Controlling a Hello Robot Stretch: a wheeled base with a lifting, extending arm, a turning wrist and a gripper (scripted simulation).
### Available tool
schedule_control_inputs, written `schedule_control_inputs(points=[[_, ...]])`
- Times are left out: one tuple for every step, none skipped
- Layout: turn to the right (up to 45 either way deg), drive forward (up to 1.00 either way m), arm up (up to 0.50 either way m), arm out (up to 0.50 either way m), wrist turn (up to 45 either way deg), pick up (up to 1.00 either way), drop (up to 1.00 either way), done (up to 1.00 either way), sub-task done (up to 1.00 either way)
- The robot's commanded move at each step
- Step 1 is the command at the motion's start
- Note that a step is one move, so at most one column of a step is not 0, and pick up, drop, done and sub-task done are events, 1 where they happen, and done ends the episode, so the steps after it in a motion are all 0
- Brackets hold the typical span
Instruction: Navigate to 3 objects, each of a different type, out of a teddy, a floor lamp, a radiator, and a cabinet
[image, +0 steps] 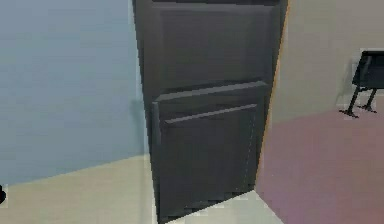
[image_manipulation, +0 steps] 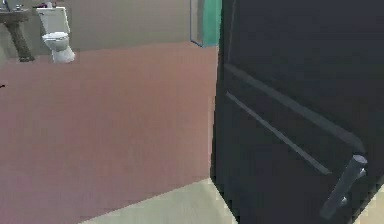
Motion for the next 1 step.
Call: schedule_control_inputs(points=[[0.0,0.25,0.0,0.0,0.0,0.0,0.0,0.0,0.0]])
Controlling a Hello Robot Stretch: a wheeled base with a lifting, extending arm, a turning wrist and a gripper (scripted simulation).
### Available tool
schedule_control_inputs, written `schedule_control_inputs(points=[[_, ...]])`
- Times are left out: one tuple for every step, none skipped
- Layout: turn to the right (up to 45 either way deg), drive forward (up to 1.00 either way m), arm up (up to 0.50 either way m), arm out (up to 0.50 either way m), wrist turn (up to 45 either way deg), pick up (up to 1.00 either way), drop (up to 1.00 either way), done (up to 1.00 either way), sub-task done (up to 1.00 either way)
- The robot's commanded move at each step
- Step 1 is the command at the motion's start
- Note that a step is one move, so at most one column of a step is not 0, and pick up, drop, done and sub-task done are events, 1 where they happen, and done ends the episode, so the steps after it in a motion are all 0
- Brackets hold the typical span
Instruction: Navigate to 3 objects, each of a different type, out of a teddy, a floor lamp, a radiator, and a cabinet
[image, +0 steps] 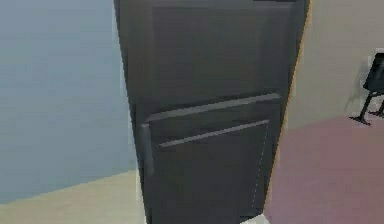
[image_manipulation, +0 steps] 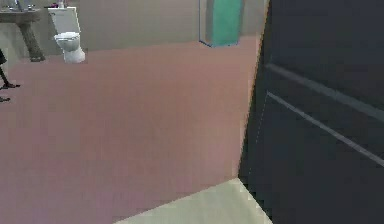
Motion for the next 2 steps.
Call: schedule_control_inputs(points=[[45.0,0.0,0.0,0.0,0.0,0.0,0.0,0.0,0.0],[18.0,0.0,0.0,0.0,0.0,0.0,0.0,0.0,0.0]])
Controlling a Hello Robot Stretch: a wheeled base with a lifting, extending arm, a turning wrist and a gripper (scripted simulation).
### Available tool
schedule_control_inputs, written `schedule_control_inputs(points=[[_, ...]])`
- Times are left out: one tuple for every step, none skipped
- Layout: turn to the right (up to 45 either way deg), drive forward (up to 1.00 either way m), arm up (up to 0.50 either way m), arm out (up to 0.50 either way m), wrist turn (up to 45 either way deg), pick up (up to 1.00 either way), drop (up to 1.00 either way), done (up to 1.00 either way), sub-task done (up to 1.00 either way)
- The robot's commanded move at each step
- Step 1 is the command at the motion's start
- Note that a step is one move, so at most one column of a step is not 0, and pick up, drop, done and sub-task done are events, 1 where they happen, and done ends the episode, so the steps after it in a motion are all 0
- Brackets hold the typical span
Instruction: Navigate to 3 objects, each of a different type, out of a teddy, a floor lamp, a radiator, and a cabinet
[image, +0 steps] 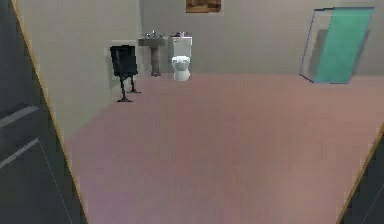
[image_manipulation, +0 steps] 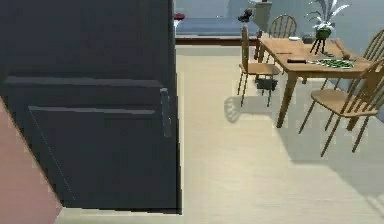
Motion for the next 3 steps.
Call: schedule_control_inputs(points=[[0.0,0.45,0.0,0.0,0.0,0.0,0.0,0.0,0.0],[36.0,0.0,0.0,0.0,0.0,0.0,0.0,0.0,0.0],[0.0,1.0,0.0,0.0,0.0,0.0,0.0,0.0,0.0]])
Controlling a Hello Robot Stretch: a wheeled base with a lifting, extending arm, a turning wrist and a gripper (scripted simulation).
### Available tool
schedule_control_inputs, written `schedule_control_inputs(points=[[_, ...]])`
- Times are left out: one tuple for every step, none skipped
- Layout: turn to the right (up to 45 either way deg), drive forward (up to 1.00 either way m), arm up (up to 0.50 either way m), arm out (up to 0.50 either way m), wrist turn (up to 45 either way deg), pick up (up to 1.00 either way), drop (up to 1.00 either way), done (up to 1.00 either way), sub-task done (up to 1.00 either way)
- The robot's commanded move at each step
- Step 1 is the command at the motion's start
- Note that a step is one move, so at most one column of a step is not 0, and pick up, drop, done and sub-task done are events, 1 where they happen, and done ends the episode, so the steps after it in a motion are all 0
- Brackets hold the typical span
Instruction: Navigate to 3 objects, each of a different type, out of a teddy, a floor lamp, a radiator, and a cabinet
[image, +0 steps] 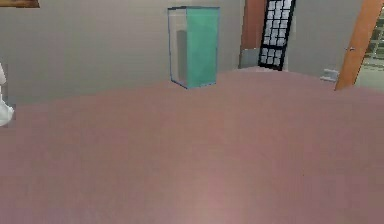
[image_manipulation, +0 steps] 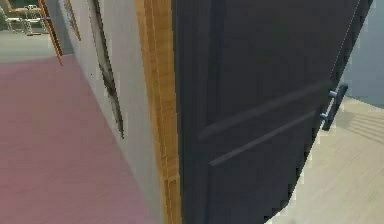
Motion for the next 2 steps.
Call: schedule_control_inputs(points=[[3.0,0.0,0.0,0.0,0.0,0.0,0.0,0.0,0.0],[0.0,0.3,0.0,0.0,0.0,0.0,0.0,0.0,0.0]])
